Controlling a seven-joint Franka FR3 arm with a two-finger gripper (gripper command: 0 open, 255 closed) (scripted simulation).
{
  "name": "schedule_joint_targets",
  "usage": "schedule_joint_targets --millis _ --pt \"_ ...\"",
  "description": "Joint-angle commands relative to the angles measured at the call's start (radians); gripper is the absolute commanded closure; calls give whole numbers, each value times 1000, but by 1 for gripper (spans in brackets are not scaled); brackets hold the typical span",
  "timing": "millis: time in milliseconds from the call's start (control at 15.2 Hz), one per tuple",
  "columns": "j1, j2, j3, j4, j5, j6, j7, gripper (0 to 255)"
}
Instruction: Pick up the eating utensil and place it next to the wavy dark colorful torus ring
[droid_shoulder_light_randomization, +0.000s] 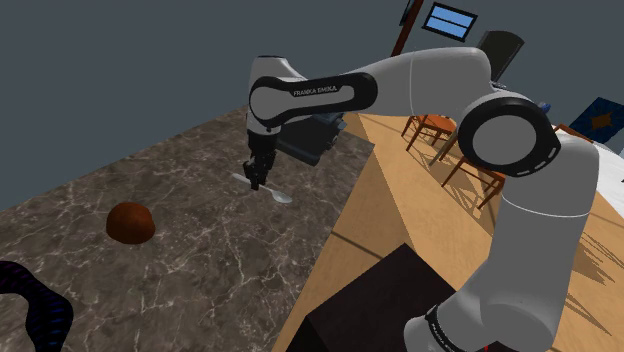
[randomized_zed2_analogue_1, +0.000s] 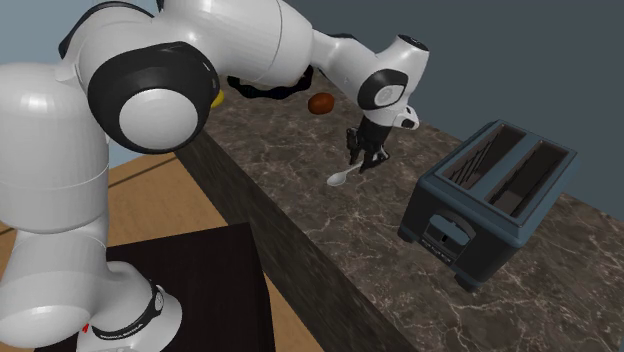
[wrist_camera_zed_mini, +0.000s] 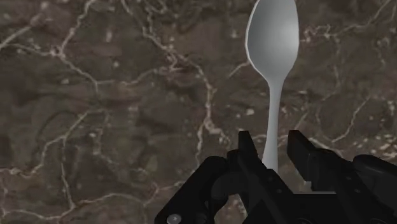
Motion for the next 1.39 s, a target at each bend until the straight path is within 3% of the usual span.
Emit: schedule_joint_targets --millis 0,462,1320 --pt "1 2 1 -1 1 0 0 255" --pt "1 2 1 -2 1 0 0 255" --pt "-1 -50 6 99 7 -151 10 255"
